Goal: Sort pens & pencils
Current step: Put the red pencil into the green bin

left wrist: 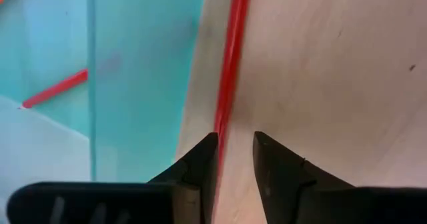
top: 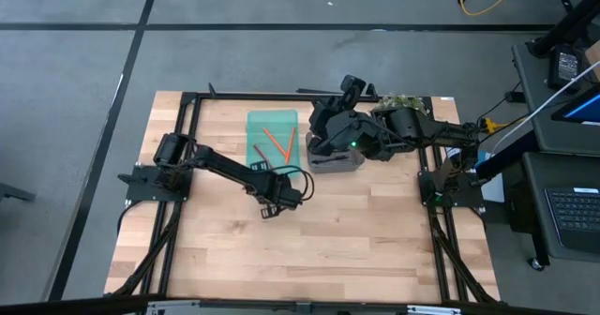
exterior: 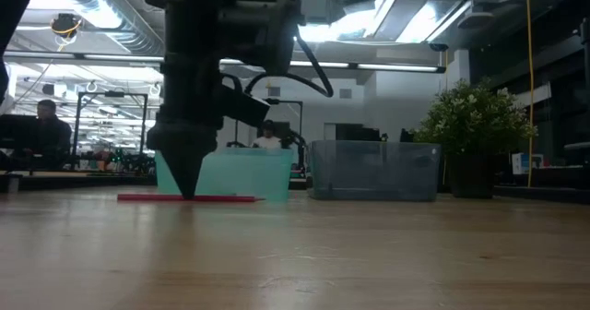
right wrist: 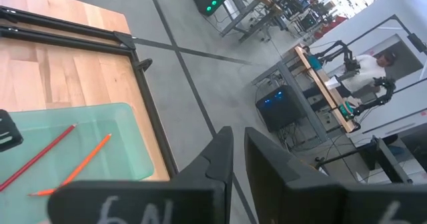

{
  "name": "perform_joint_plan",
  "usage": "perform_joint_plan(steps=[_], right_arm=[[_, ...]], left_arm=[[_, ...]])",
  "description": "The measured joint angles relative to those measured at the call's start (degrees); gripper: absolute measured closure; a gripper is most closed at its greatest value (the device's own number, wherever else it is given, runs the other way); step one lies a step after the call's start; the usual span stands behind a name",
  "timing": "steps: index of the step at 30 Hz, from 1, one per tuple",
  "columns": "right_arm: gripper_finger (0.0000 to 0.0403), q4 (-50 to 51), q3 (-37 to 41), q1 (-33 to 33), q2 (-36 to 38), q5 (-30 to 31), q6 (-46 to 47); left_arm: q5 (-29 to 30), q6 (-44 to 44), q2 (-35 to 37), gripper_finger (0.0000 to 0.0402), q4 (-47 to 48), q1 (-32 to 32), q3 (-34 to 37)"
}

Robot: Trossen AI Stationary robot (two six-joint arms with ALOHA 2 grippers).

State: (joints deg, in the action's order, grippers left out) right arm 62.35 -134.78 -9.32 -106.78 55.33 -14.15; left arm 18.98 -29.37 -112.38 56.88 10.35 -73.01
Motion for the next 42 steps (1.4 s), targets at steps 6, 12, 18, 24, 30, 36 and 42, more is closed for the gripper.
perform_joint_plan(steps=[6,12,18,24,30,36,42], right_arm=[[0.0361,0.00,0.00,0.00,0.00,0.02,-0.04],[0.0361,-0.01,0.00,0.00,0.00,0.02,0.03],[0.0361,-0.02,0.00,0.00,0.00,0.02,0.05],[0.0361,-0.02,0.00,-0.02,0.00,0.02,0.11],[0.0361,-0.02,0.00,-0.02,0.00,0.00,0.15],[0.0361,-0.02,0.00,-0.02,0.00,0.00,0.17],[0.0361,-0.02,0.00,-0.47,0.00,0.02,0.37]], left_arm=[[0.09,2.10,0.02,0.0313,-0.15,-1.03,0.48],[0.08,2.97,0.44,0.0313,-2.16,-1.99,3.39],[-1.39,4.17,0.46,0.0313,-3.87,-2.50,4.78],[-4.32,6.67,0.46,0.0313,-5.26,-3.25,4.92],[-6.69,7.54,0.44,0.0313,-5.62,-3.48,4.94],[-8.43,8.14,0.46,0.0313,-6.08,-3.43,4.96],[-9.56,8.11,0.50,0.0313,-6.37,-3.40,4.90]])
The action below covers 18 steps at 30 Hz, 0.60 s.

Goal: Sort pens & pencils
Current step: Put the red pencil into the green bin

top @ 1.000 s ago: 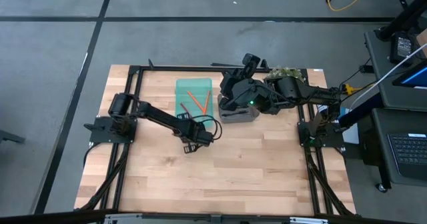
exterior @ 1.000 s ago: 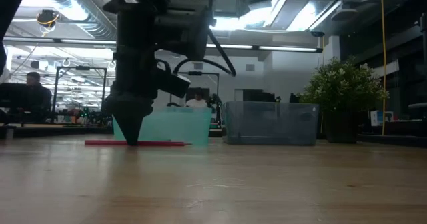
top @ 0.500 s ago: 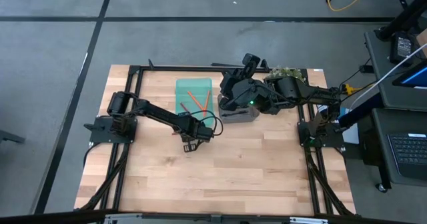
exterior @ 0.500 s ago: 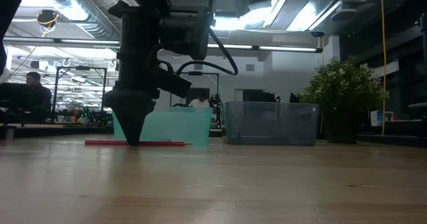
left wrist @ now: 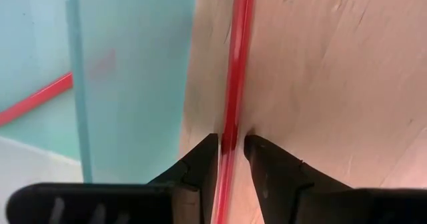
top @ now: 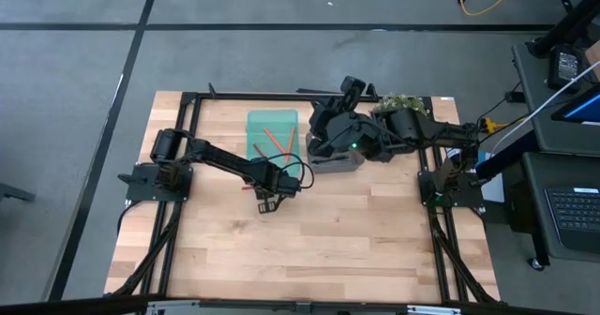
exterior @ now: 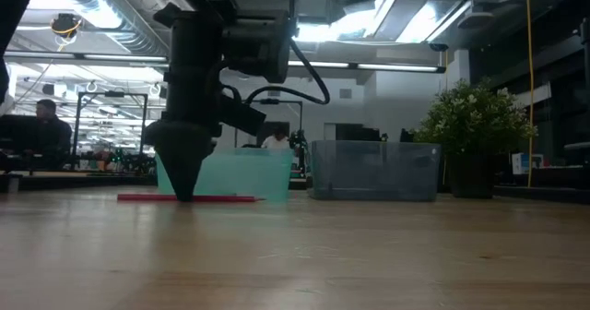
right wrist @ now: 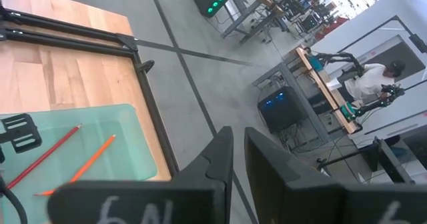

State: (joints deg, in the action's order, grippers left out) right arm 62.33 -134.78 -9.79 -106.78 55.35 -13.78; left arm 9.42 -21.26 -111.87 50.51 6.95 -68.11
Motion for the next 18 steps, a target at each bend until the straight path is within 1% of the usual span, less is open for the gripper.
perform_joint_plan(steps=[5,12,18], right_arm=[[0.0361,0.00,0.00,-0.58,0.00,0.00,0.00],[0.0361,0.00,0.00,-1.18,0.00,0.04,-0.02],[0.0361,0.01,0.00,-1.81,0.00,0.05,-0.23]], left_arm=[[-1.71,0.40,-0.34,0.0313,-0.84,0.92,-1.89],[-6.93,0.58,-0.46,0.0322,-5.33,2.20,-3.50],[-8.04,-2.51,-0.48,0.0320,-8.24,4.07,-3.64]])
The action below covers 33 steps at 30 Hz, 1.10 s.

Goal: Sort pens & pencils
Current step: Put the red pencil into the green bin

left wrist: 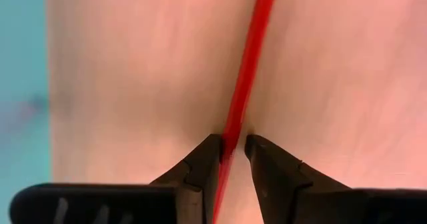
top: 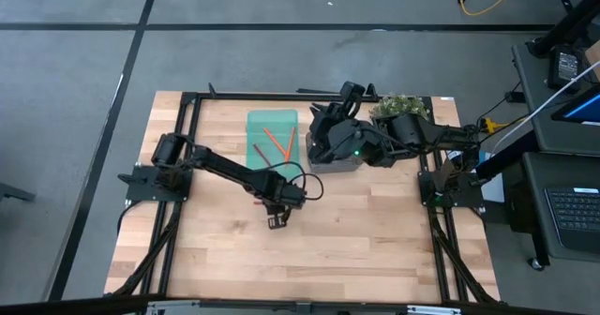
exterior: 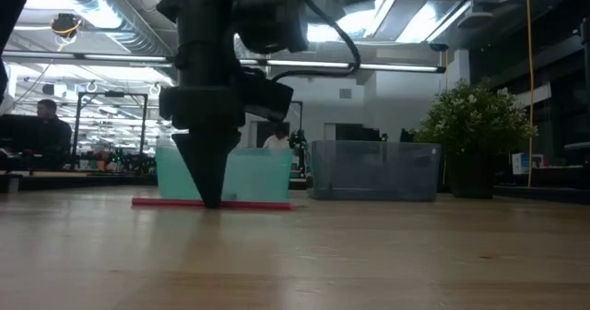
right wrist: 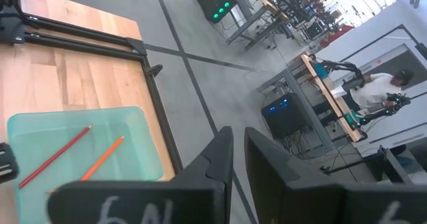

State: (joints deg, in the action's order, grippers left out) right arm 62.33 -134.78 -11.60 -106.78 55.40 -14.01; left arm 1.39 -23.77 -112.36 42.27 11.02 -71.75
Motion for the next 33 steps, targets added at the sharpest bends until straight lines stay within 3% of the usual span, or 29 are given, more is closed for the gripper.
perform_joint_plan(steps=[11,26,33], right_arm=[[0.0361,0.00,0.00,0.04,0.00,0.01,-0.06],[0.0361,-0.01,0.00,0.04,0.00,0.01,-0.06],[0.0361,-0.01,0.00,0.04,0.00,0.01,-0.06]], left_arm=[[-0.18,-2.63,0.00,0.0321,-0.88,2.17,-0.15],[0.30,-2.63,0.02,0.0385,-0.52,2.24,-0.15],[0.58,-1.34,-0.48,0.0387,1.48,2.24,-2.75]])
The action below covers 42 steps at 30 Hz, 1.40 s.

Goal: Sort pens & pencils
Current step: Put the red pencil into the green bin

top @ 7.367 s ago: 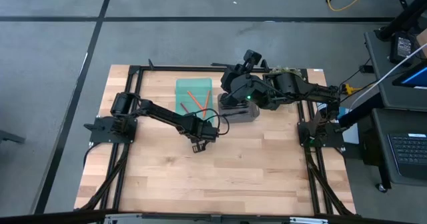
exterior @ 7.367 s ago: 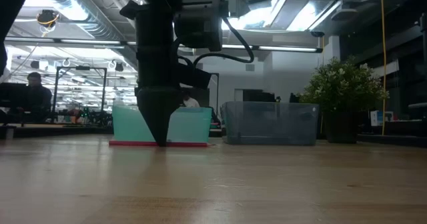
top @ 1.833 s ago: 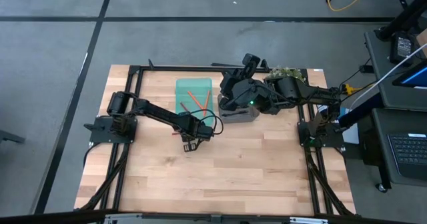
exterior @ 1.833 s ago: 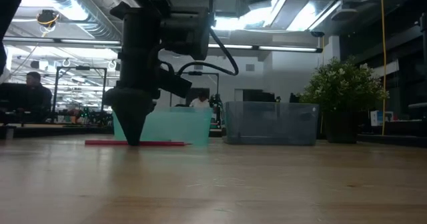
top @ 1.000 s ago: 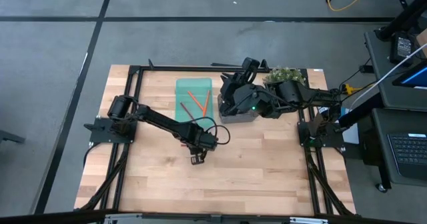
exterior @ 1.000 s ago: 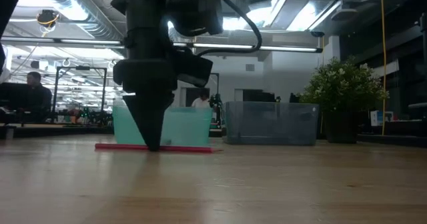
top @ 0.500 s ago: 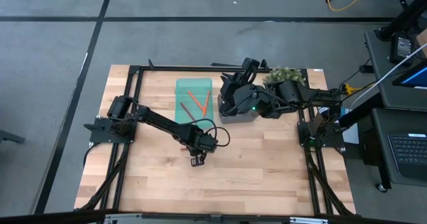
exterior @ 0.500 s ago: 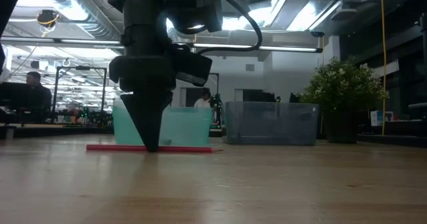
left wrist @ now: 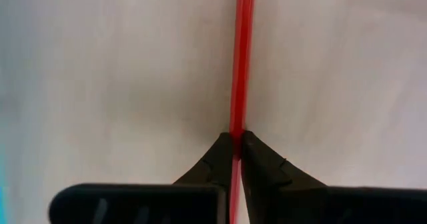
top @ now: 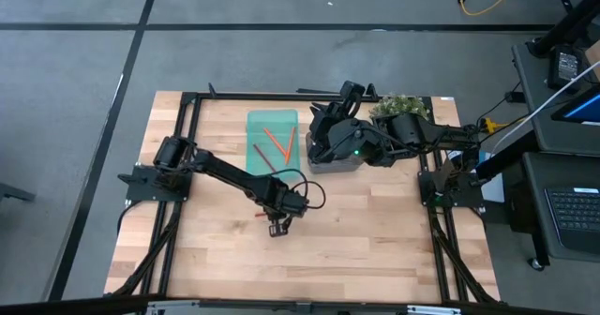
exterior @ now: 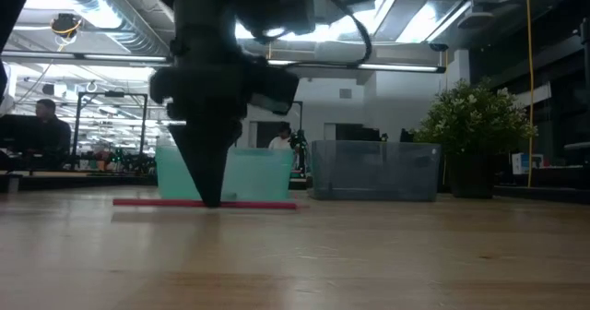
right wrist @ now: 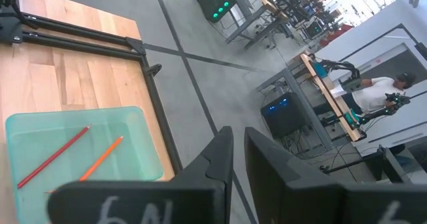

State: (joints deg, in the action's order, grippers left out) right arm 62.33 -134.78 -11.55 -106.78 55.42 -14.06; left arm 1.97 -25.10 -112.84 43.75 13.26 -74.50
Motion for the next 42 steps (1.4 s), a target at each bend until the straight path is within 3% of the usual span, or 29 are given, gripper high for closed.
perform_joint_plan(steps=[17,28,37,42], right_arm=[[0.0361,-0.02,0.00,0.01,0.00,0.02,-0.13],[0.0361,-0.02,0.00,0.00,0.00,0.02,-0.13],[0.0361,0.26,0.00,0.00,0.00,0.02,-0.15],[0.0361,1.88,0.00,0.00,0.00,0.23,-0.17]], left_arm=[[3.95,0.20,0.24,0.0388,6.36,0.48,-5.69],[10.46,1.83,0.35,0.0387,20.33,-1.44,-13.84],[17.24,8.43,0.54,0.0386,31.65,-10.19,-20.09],[17.41,9.19,5.04,0.0386,31.21,-17.62,-20.22]])
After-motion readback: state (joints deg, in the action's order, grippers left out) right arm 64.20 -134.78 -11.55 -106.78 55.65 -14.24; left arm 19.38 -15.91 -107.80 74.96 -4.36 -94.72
